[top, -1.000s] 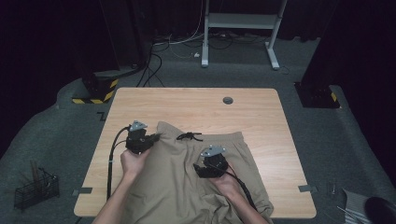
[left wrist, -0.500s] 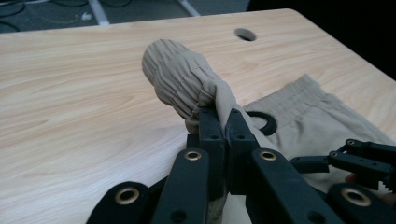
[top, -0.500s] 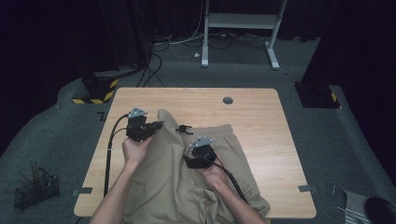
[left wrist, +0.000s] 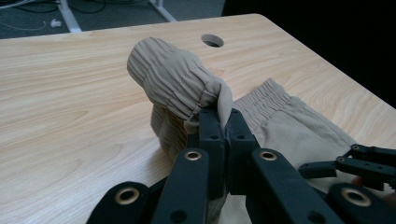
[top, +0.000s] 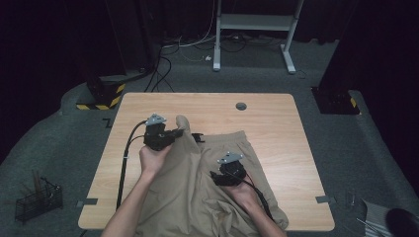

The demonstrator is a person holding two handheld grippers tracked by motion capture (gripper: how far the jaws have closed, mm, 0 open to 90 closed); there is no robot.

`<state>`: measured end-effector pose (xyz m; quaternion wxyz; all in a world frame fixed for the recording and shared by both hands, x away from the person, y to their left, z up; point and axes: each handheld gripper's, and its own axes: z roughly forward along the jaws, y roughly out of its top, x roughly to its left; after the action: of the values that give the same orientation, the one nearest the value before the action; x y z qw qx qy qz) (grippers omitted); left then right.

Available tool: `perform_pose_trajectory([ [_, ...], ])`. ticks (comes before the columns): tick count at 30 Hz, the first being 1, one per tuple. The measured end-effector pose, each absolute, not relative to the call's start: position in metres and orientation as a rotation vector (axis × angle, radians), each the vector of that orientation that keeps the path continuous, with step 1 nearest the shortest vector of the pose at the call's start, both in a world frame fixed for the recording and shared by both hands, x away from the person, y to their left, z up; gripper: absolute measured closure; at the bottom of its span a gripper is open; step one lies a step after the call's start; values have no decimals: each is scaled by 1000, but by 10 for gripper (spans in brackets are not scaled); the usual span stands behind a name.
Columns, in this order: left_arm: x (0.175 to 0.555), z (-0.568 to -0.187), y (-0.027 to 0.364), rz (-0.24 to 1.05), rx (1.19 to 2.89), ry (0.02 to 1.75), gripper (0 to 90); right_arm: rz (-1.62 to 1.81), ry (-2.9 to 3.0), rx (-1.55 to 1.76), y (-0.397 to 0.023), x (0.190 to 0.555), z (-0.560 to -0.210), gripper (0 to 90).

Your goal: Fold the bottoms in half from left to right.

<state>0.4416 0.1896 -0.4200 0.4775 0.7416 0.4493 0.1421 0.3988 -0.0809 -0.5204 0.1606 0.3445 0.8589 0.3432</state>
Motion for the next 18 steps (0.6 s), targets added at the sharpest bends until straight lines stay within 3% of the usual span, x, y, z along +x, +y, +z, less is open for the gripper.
perform_pose_trajectory([
  [18, 452, -424, 126, 276, 1911, 949, 881, 1024, 2418, 1007, -98, 388, -516, 381],
])
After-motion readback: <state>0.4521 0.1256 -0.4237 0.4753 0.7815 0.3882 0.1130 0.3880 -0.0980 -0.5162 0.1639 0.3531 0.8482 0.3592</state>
